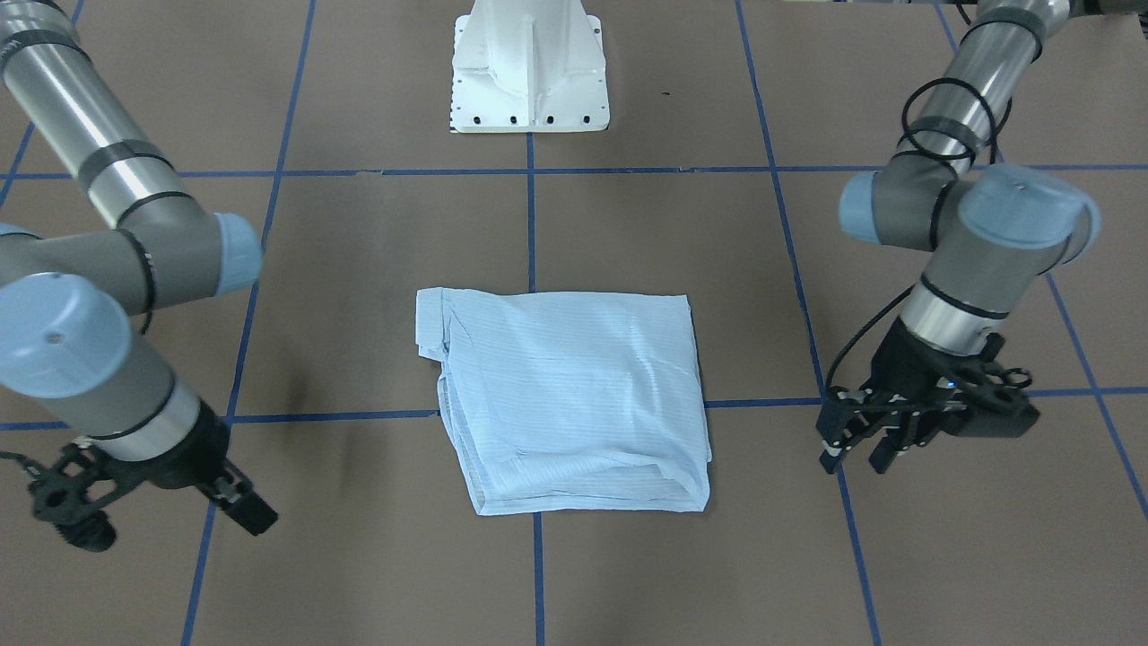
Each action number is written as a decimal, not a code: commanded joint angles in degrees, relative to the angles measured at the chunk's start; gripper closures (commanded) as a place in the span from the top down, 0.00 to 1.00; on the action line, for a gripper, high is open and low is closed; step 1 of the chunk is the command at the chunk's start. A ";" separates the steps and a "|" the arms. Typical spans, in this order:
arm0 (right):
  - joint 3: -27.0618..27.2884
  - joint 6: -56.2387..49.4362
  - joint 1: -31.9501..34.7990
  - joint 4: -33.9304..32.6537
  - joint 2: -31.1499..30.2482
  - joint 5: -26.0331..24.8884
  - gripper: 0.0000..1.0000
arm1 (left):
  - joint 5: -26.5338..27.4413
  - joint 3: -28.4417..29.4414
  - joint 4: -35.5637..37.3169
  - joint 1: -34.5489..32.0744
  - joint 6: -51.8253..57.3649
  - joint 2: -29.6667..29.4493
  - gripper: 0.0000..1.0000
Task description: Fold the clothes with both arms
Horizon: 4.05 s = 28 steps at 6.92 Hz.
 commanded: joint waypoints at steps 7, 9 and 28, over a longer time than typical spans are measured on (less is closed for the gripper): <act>24.95 -83.63 26.64 -29.84 -28.60 8.32 1.00 | -16.07 -2.94 23.44 -27.94 60.25 12.41 1.00; 24.35 -82.86 26.64 -29.68 -27.73 12.16 1.00 | -21.47 -2.85 25.66 -30.66 60.27 15.46 1.00; 24.17 -82.76 26.20 -24.94 -30.53 14.92 1.00 | -24.24 -10.50 24.26 -31.73 59.65 18.30 1.00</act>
